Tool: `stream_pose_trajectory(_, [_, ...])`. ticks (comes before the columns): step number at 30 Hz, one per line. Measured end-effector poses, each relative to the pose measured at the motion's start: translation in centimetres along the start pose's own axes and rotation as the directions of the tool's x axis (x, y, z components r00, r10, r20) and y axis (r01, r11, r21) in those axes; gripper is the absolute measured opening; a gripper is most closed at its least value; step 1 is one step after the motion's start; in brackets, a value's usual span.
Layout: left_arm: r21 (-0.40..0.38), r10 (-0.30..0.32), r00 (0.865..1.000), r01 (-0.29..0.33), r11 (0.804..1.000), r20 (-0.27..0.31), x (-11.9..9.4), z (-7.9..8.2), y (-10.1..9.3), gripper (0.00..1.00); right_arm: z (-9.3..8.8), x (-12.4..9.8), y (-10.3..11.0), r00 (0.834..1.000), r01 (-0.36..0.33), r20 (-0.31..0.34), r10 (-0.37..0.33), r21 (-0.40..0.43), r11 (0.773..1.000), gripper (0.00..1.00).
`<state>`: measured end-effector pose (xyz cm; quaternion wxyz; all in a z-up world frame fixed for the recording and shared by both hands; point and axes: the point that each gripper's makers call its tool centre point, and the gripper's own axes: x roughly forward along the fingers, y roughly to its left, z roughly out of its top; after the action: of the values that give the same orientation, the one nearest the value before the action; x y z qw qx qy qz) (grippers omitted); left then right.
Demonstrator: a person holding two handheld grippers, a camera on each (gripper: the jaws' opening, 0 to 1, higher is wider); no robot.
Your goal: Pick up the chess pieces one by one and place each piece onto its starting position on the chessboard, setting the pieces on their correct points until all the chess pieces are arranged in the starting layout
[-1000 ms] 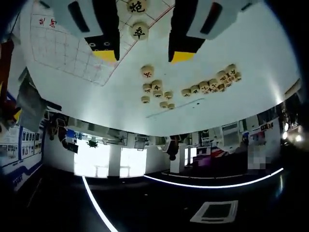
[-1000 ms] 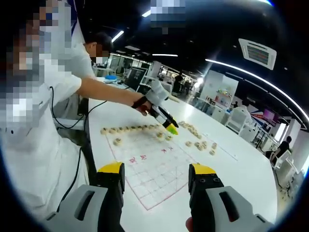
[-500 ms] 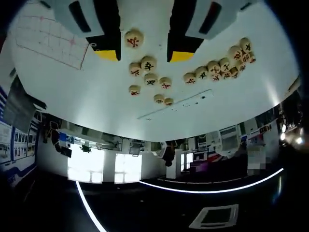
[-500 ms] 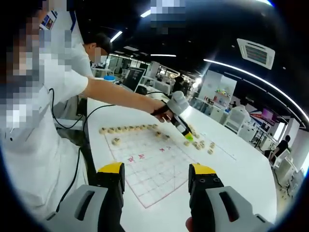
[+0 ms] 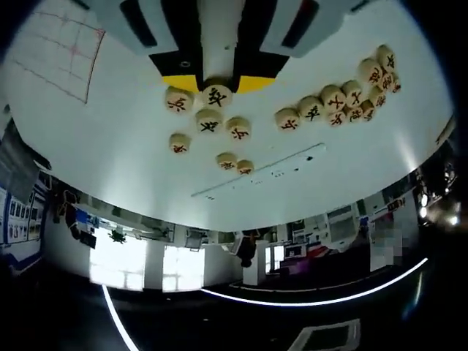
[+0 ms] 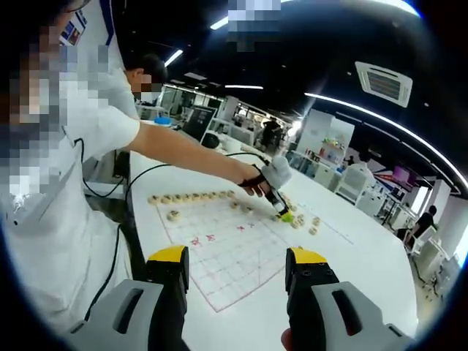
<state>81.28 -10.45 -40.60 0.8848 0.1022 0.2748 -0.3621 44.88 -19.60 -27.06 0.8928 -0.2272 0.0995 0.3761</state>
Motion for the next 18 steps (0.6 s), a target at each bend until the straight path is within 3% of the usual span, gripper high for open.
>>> stream_pose_trajectory(4, [0.032, 0.004, 1.0, -0.004, 0.999, 0.013, -1.0, 0.9, -0.2, 0.18, -0.1, 0.1, 0.0, 1.0, 0.0, 0.0, 0.0, 0.0, 1.0, 0.53])
stream_pose_trajectory(8, [0.047, 0.002, 1.0, -0.003, 0.999, 0.025, -3.5, 1.6, -0.7, 0.18, -0.1, 0.1, 0.1, 1.0, 0.0, -0.001, 0.0, 0.0, 1.0, 0.53])
stream_pose_trajectory(13, [0.06, -0.01, 1.0, 0.009, 0.998, 0.016, -7.3, 0.9, -2.0, 0.18, 0.0, 0.1, 0.1, 1.0, 0.002, -0.004, -0.002, -0.003, 1.0, 0.53])
stream_pose_trajectory(18, [0.13, -0.064, 0.998, 0.061, 0.99, 0.015, -12.0, -1.2, -4.3, 0.18, 0.1, 0.0, 0.2, 1.0, 0.002, -0.003, -0.002, -0.003, 1.0, 0.54])
